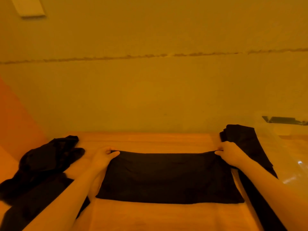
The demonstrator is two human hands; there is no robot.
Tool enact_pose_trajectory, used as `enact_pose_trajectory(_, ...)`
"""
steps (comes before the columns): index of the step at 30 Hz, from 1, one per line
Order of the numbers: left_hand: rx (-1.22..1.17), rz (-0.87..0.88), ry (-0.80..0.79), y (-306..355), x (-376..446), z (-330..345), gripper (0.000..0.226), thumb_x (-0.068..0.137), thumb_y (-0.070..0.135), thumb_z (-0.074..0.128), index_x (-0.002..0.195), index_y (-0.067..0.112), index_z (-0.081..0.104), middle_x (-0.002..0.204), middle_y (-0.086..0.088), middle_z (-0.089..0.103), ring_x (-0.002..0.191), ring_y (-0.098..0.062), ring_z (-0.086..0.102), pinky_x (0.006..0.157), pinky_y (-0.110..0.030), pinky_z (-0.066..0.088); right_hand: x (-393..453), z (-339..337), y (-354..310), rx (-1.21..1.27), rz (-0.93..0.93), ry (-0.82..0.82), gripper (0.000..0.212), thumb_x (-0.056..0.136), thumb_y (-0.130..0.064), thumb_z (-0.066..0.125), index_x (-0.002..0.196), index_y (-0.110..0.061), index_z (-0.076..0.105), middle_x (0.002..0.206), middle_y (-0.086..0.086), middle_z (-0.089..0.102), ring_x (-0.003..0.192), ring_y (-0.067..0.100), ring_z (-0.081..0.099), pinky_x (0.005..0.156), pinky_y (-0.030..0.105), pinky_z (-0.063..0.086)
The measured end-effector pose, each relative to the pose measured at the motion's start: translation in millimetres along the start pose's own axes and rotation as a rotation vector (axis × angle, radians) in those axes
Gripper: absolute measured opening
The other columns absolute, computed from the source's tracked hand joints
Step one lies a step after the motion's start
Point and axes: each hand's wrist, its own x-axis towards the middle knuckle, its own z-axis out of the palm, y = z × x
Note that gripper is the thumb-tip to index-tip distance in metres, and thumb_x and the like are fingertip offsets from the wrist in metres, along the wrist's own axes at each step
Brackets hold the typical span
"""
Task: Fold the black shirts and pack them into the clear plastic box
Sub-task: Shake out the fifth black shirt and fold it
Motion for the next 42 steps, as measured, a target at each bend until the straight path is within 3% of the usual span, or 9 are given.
enact_pose_trajectory(4,0.169,0.102,0.160,-13,18,4,0.016,0.089,0.007,0.059,0.075,0.016,0.060,0.080,-0.008,0.060,0.078,-0.026,0.058,0.070,-0.032,0.046,6,19,-6,-0.151,0.061,0.043,0.020,0.096,-0.014,0.045,0.078,-0.011,0.052,0.070,-0.002,0.045,0.064,0.010,0.050,0.052,0.017,0.037)
enact_pose_trajectory(10,0.531,0.351,0.381,-5,-6,22,0.030,0.092,0.015,0.053,0.118,0.000,0.055,0.115,-0.021,0.059,0.098,-0.036,0.057,0.078,-0.040,0.046,-28,34,-25,-0.370,-0.066,0.357,0.030,0.095,-0.016,0.043,0.125,-0.013,0.045,0.125,0.006,0.046,0.107,0.017,0.049,0.075,0.022,0.042)
enact_pose_trajectory(14,0.898,0.434,0.175,-10,-63,79,0.059,0.095,0.046,0.037,0.144,0.015,0.028,0.151,-0.009,0.027,0.138,-0.027,0.025,0.111,-0.040,0.024,-61,68,-51,-0.251,-0.392,0.141,0.056,0.098,-0.047,0.024,0.147,-0.021,0.020,0.155,0.000,0.017,0.142,0.016,0.017,0.114,0.029,0.017)
enact_pose_trajectory(17,1.101,0.212,0.080,-33,-66,83,0.069,0.093,0.060,0.018,0.149,0.024,0.001,0.157,-0.004,-0.006,0.144,-0.023,-0.009,0.115,-0.046,0.000,-66,80,-33,-0.201,-0.247,0.064,0.091,0.076,-0.075,-0.011,0.149,-0.024,0.009,0.157,-0.004,0.002,0.144,0.014,-0.002,0.116,0.036,0.005)
enact_pose_trajectory(25,1.198,0.106,0.032,-24,-48,49,0.064,0.095,0.057,0.013,0.149,0.028,-0.003,0.157,-0.004,-0.011,0.143,-0.024,-0.016,0.114,-0.054,-0.001,-102,78,-20,-0.242,-0.057,0.070,0.068,0.094,-0.056,0.019,0.149,-0.019,0.001,0.157,0.003,-0.003,0.144,0.020,-0.003,0.117,0.039,0.007)
enact_pose_trajectory(30,1.053,0.104,0.141,-11,-116,104,0.071,0.094,0.057,0.016,0.149,0.015,-0.003,0.156,-0.011,-0.011,0.143,-0.030,-0.013,0.113,-0.053,-0.004,-135,90,-18,-0.238,-0.231,0.037,0.112,0.055,-0.077,-0.035,0.148,-0.023,-0.001,0.157,-0.005,-0.005,0.138,0.008,-0.015,0.116,0.037,0.001)
enact_pose_trajectory(33,0.953,-0.068,0.055,-25,-136,125,0.075,0.093,0.060,0.017,0.149,0.018,-0.008,0.155,-0.012,-0.017,0.141,-0.032,-0.018,0.114,-0.055,0.001,-164,102,-31,-0.160,-0.094,0.001,0.070,0.092,-0.060,0.009,0.149,-0.020,0.001,0.157,-0.001,-0.005,0.144,0.016,-0.007,0.117,0.040,0.001)
enact_pose_trajectory(37,1.093,0.153,0.038,-43,-125,102,0.070,0.093,0.059,0.017,0.149,0.023,-0.005,0.156,-0.007,-0.012,0.142,-0.028,-0.017,0.115,-0.054,-0.002,-201,108,-51,0.016,-0.065,-0.111,0.069,0.097,-0.050,0.024,0.148,-0.013,-0.004,0.157,0.005,-0.008,0.144,0.021,-0.009,0.116,0.040,0.001)
enact_pose_trajectory(42,1.135,0.221,0.002,-34,-127,77,0.069,0.094,0.056,0.019,0.148,0.022,-0.008,0.155,-0.005,-0.018,0.141,-0.026,-0.020,0.114,-0.055,-0.003,-177,78,-27,-0.093,-0.361,0.049,0.104,0.066,-0.079,-0.019,0.149,-0.019,0.005,0.157,0.002,0.000,0.145,0.019,-0.002,0.116,0.032,0.003)
